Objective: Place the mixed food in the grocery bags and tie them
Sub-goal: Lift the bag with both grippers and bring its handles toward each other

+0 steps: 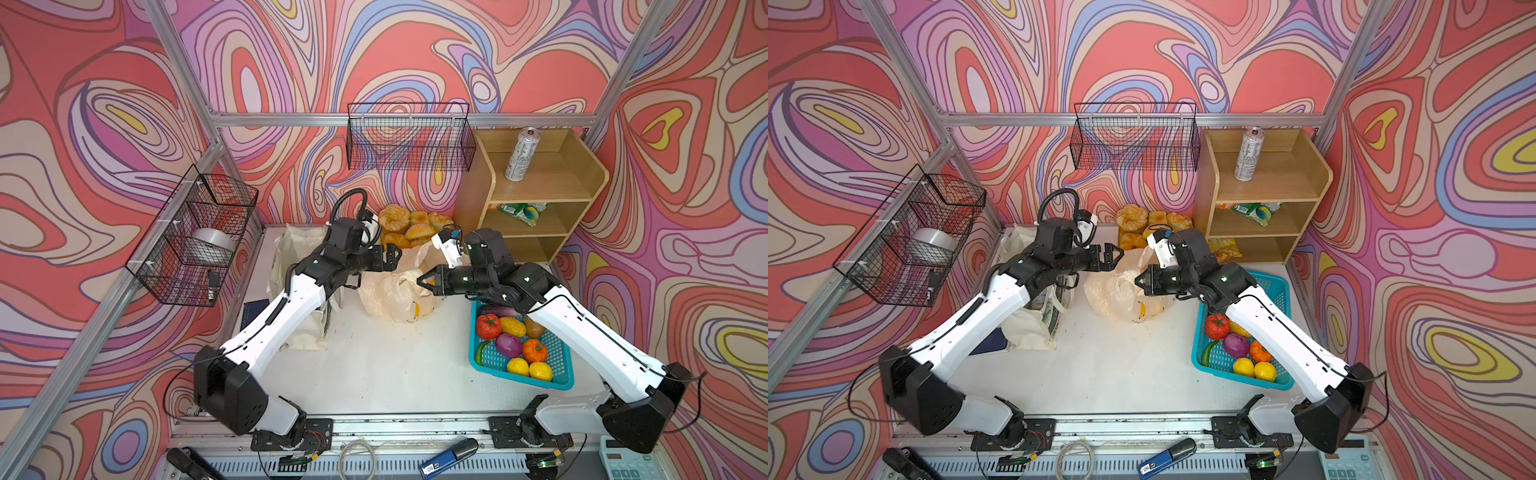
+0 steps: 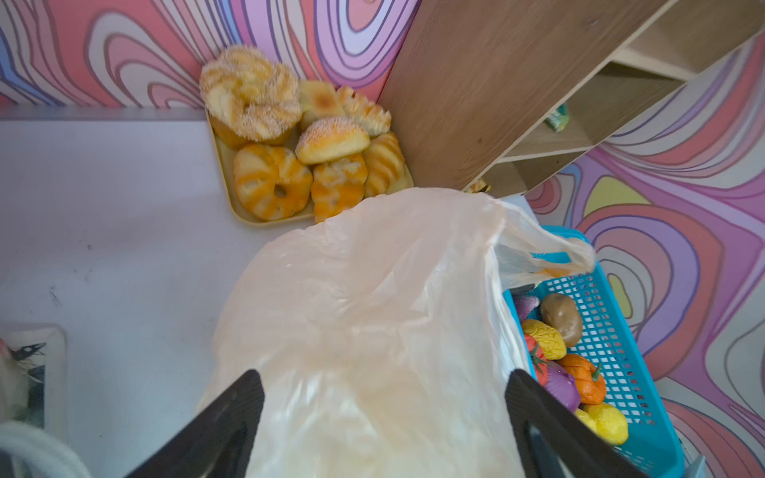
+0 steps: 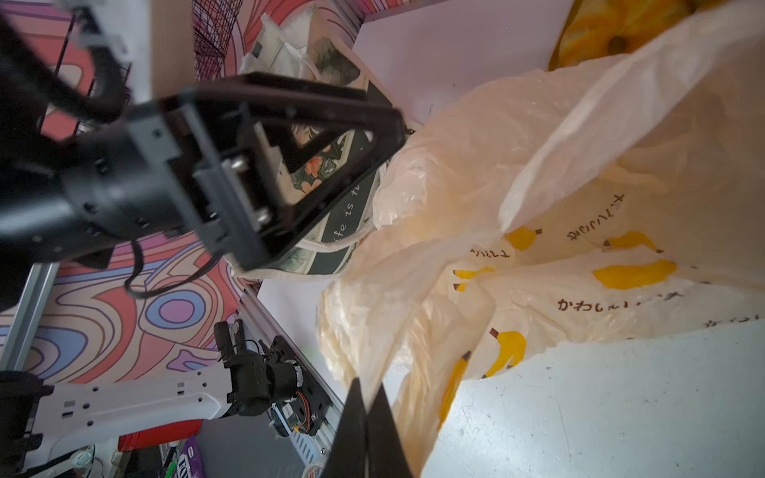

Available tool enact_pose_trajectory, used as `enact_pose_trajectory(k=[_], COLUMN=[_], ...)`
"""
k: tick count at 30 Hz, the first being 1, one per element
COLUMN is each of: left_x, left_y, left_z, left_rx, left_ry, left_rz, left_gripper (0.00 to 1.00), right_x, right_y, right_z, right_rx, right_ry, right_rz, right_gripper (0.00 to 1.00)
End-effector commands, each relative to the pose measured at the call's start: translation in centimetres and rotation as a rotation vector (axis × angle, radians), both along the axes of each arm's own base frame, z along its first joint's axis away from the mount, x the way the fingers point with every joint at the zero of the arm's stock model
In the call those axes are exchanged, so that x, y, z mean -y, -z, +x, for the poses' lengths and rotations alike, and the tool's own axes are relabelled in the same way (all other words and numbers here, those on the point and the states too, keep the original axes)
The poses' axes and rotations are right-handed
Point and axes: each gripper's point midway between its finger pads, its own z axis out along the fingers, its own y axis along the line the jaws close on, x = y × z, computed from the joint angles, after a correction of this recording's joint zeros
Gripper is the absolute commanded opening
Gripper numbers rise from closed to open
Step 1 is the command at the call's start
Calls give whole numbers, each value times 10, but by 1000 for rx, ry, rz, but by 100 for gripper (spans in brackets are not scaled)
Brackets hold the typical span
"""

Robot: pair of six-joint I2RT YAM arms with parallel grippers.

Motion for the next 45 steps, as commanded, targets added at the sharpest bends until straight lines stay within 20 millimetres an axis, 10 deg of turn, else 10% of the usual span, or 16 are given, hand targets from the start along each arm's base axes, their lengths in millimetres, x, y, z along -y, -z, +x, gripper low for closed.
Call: enact_pose_trajectory(k=[1,12,26,45], left_x=[2,30,26,80], left_y=[-4,4,-23,-10], left_z=[-23,-69,-67,-80], left_rx=[76,326,689,649], left_ry=[83,238,137,420], left_rz=[-16,69,178,151], left_gripper=[96,97,98,95], right_x=[-3,-6,-7,-9], right_y=[-10,-24,-19,-28], right_z=[17,26,11,9], right_rx=[39,55,27,41], right_ry=[42,64,-5,-31], right_rz=[-13,-1,-17,-15], right_gripper=[0,0,0,0])
